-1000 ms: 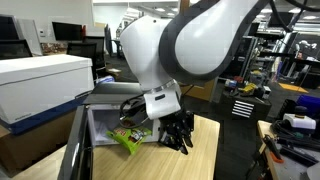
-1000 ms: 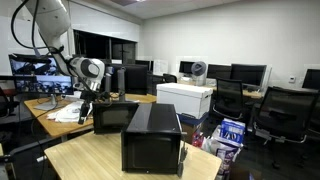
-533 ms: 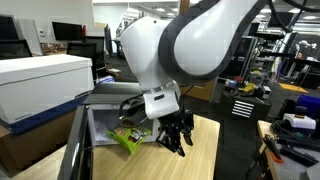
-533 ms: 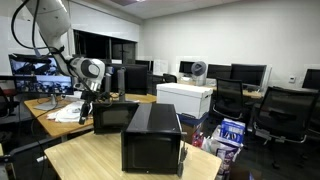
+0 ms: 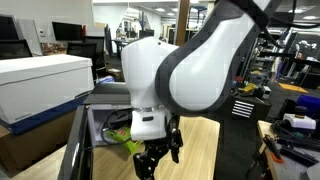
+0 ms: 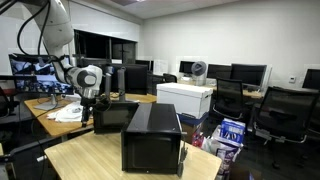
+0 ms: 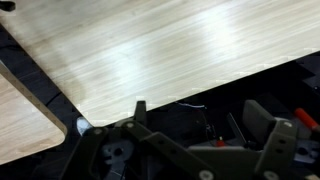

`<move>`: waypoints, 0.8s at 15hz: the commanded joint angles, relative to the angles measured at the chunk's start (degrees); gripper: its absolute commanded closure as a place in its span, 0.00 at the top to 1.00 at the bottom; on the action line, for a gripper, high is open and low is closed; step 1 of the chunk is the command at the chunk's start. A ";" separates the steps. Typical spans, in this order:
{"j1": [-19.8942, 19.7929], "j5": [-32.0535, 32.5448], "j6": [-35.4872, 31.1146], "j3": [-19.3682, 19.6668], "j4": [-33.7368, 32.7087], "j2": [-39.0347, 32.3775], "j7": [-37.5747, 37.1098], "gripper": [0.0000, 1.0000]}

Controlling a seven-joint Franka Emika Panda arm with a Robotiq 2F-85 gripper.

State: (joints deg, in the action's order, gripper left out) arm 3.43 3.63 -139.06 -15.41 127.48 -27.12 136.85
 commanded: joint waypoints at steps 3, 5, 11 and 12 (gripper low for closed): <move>-0.08 -0.67 -12.86 -0.66 0.16 -5.75 -1.79 1.00; 0.15 0.18 -17.22 -0.60 0.20 -7.66 -3.27 1.00; 2.97 4.27 -31.45 3.71 -1.90 -12.95 -11.38 1.00; 4.57 6.12 -32.96 5.80 -2.74 -13.77 -13.36 1.00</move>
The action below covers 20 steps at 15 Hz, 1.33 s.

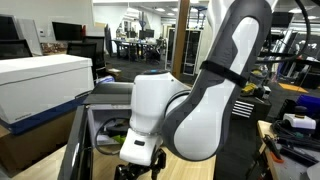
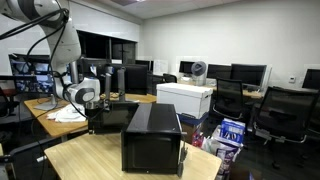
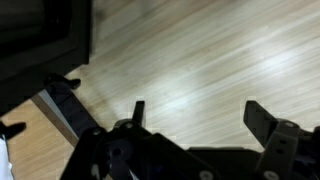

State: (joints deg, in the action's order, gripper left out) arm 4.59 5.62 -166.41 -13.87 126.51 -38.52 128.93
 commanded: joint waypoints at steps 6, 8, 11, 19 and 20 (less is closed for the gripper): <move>16.26 16.82 -6.25 20.97 -10.19 -9.01 -20.16 1.00; 19.46 19.79 -6.59 24.10 -11.12 -10.44 -25.73 0.73; 22.48 23.42 -6.46 27.15 -12.11 -12.51 -33.43 0.50; 20.62 30.10 -4.38 29.70 -19.33 -16.20 -43.88 0.02; 20.45 30.54 -4.45 29.98 -20.56 -16.70 -44.59 0.00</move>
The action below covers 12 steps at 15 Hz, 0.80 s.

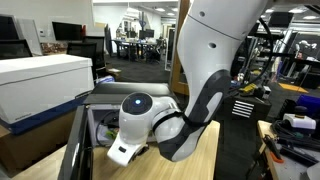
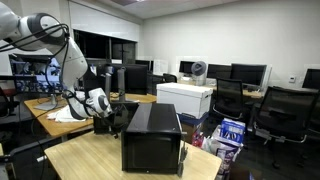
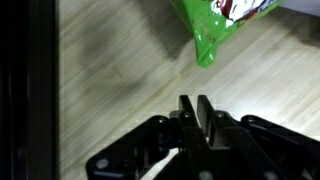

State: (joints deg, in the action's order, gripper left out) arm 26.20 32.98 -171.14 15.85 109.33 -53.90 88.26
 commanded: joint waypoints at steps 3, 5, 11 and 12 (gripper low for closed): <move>-1.17 5.96 0.63 1.02 -6.51 -3.10 -6.80 0.01; -0.33 8.67 0.44 2.24 -7.92 -4.72 -9.52 0.01; 4.91 16.72 -0.66 9.26 -12.11 -10.33 -19.81 0.01; 6.71 17.71 -1.65 11.72 -13.21 -11.57 -22.94 0.02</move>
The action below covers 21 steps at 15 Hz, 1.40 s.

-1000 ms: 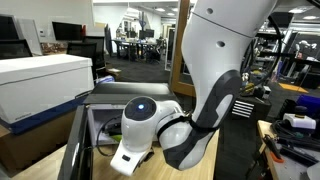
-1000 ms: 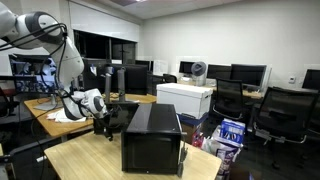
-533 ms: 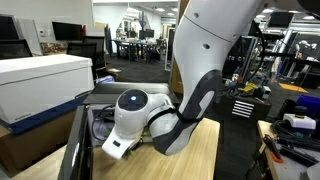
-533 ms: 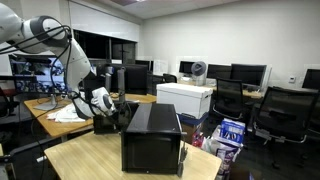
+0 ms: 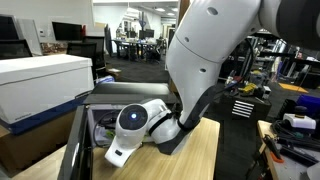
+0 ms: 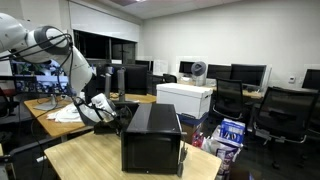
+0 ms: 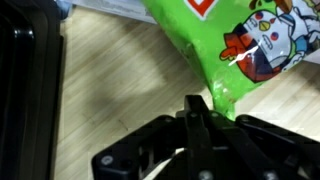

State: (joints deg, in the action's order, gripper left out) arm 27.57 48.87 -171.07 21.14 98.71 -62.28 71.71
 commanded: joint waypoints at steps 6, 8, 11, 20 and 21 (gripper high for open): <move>12.69 12.72 1.05 14.51 -6.44 -7.34 -25.53 0.01; 9.29 17.73 5.41 9.64 -5.60 -4.96 -27.19 0.01; 3.53 23.30 12.98 2.16 -4.72 -2.03 -27.44 0.01; -9.86 32.45 28.21 -12.74 -9.78 -1.48 -29.09 0.01; -10.68 33.10 29.10 -13.35 -10.82 -1.67 -29.01 0.01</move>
State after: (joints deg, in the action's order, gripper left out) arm 19.85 78.18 -145.34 9.95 89.38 -64.53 44.28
